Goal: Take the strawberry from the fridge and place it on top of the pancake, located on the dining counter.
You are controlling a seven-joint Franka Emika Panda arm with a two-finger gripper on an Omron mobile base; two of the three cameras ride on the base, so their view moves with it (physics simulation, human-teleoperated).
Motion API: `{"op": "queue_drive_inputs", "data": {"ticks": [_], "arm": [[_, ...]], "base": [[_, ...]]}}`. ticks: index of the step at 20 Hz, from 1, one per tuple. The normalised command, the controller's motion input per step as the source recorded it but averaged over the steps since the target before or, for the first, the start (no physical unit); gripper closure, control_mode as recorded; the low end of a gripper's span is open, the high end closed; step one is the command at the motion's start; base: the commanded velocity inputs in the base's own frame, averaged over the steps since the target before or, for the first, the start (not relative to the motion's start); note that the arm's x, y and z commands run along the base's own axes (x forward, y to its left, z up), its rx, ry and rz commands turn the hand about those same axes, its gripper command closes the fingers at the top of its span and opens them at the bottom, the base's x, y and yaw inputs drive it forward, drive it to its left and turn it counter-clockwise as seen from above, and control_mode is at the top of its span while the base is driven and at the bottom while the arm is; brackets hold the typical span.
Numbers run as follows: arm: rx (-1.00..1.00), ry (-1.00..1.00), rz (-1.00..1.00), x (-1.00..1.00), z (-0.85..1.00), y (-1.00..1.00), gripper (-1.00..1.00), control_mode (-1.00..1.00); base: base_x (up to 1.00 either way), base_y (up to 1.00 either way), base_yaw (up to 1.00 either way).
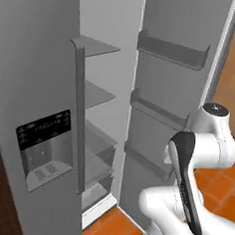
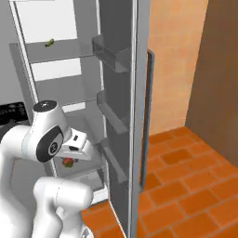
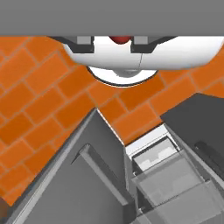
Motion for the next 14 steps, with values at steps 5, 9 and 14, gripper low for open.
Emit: {"op": "queue_drive_inputs", "data": {"ticks": [5,9,14], "arm": [[0.00,0.00,0.00,0.00,0.00,0.00,1.00,1.00],[0.00,0.00,0.00,0.00,0.00,0.00,1.00,1.00],[0.00,0.00,0.00,0.00,0.00,0.00,1.00,1.00]], "base": [[-0.32,0.00,-0.87],[-0.02,-0.24,-0.88],[0.07,-0.73,-0.80]]}}
